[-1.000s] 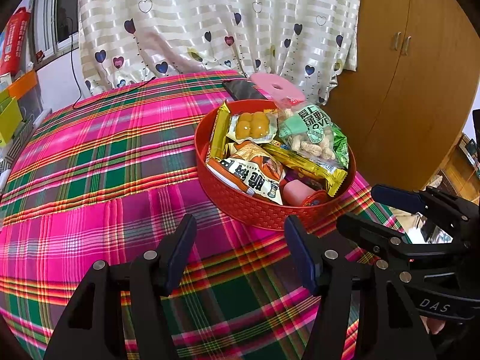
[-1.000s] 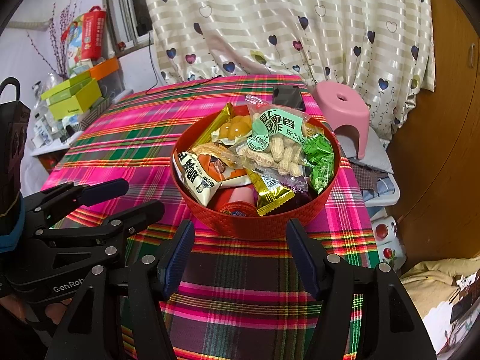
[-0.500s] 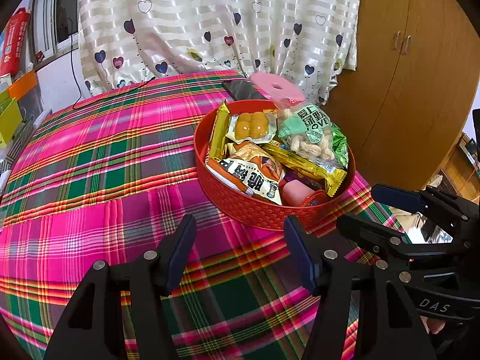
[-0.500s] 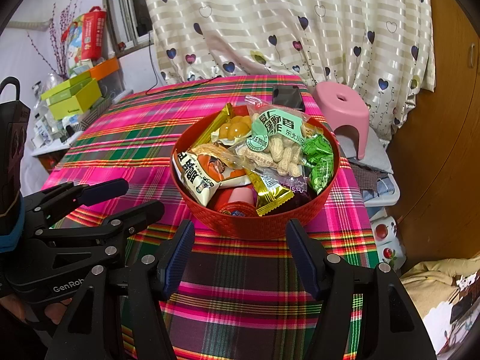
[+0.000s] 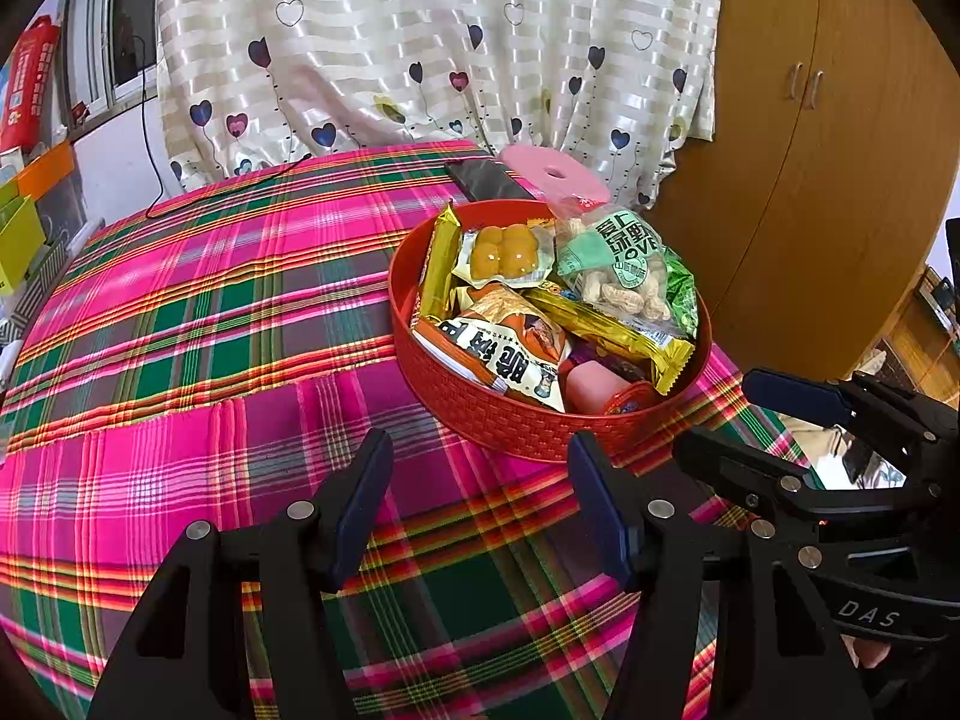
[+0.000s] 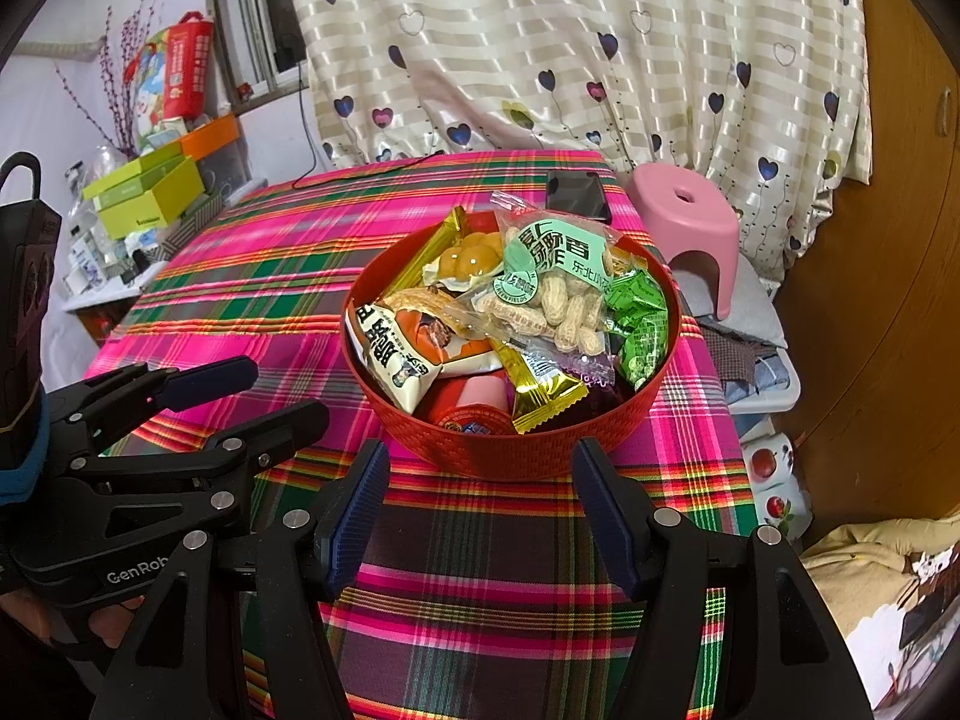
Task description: Organize snacks
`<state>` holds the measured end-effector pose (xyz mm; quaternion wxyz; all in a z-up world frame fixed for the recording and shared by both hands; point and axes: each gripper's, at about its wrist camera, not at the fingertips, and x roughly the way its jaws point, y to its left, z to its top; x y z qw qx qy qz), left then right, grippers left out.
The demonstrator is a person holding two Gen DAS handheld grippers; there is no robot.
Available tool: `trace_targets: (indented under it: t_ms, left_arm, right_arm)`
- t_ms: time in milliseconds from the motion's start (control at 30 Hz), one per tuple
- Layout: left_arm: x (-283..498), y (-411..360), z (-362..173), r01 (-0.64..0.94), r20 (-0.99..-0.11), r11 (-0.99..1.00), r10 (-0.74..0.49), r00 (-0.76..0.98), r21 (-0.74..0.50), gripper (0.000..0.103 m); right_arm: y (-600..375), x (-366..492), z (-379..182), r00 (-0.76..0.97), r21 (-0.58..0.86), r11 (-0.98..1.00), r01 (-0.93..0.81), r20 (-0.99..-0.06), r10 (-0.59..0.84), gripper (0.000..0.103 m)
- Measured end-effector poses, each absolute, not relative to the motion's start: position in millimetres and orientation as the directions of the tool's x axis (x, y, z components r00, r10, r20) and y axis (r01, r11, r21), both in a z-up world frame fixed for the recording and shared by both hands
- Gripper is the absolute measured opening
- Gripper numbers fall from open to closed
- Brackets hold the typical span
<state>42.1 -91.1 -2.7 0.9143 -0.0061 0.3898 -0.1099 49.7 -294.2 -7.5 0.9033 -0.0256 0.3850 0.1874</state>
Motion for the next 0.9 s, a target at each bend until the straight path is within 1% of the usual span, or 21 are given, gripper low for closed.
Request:
trace_targets:
  t_ms: [900]
  left_arm:
    - [36, -90, 0, 0.204, -0.697, 0.973, -0.22, 0.682, -0.108, 0.06]
  right_arm:
    - [-290, 39, -12, 0.641, 0.101, 0.925, -0.367, -0.693, 0.33, 0.063]
